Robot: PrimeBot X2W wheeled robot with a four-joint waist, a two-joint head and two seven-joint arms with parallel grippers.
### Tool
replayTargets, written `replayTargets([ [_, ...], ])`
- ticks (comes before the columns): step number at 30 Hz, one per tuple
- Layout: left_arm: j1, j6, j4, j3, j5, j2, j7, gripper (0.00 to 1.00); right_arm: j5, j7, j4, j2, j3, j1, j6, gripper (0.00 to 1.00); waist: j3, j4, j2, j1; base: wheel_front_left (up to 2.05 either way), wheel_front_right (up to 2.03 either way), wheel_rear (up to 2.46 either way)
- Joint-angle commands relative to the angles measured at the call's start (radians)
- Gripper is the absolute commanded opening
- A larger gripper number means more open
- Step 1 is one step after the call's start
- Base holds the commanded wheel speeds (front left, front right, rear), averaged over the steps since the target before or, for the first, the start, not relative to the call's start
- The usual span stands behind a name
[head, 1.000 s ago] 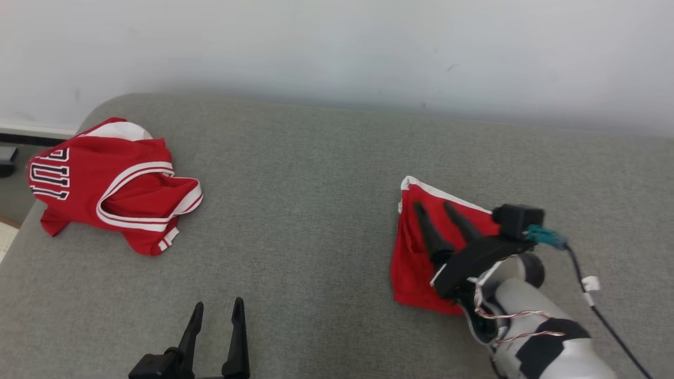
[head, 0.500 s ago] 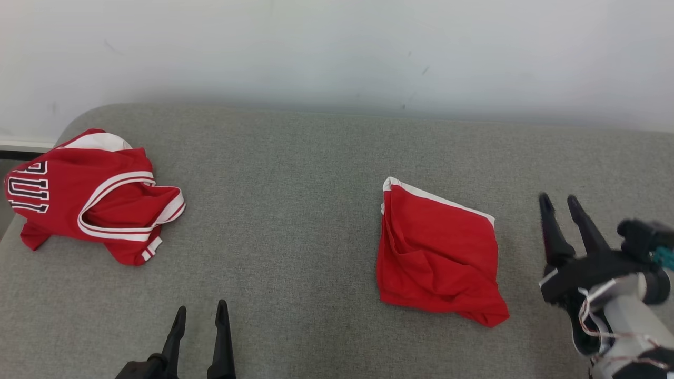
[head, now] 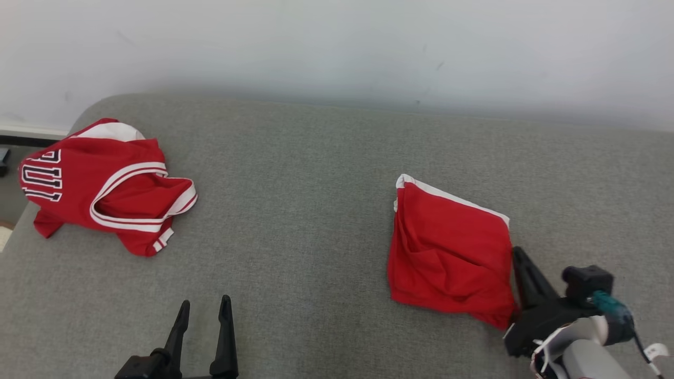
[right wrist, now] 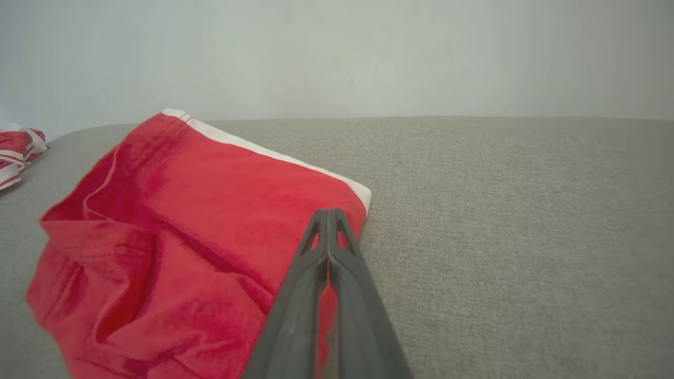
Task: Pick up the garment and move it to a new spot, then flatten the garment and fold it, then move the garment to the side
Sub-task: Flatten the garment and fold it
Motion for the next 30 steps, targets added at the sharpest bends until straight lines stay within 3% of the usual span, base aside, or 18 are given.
replayTargets([
  [1,-0.008,0.000,0.005,-0.001,0.011,0.002,-0.002,1.00,-0.017,-0.001,0.013,0.012,0.011,-0.011,-0.002,0.00,0.006,0.014,0.0000,0.0000,0.00,0.00,0.00],
  [15,-0.010,-0.007,0.024,-0.016,0.008,0.001,-0.002,1.00,-0.081,-0.001,0.159,0.114,0.081,-0.064,-0.002,0.00,-0.003,0.082,0.0000,0.0000,0.00,0.00,0.00],
  [30,-0.009,-0.002,0.019,-0.014,0.004,0.001,-0.002,1.00,-0.038,-0.001,0.121,0.190,0.190,-0.035,-0.002,0.00,-0.001,0.091,0.0000,0.0000,0.00,0.00,0.00],
])
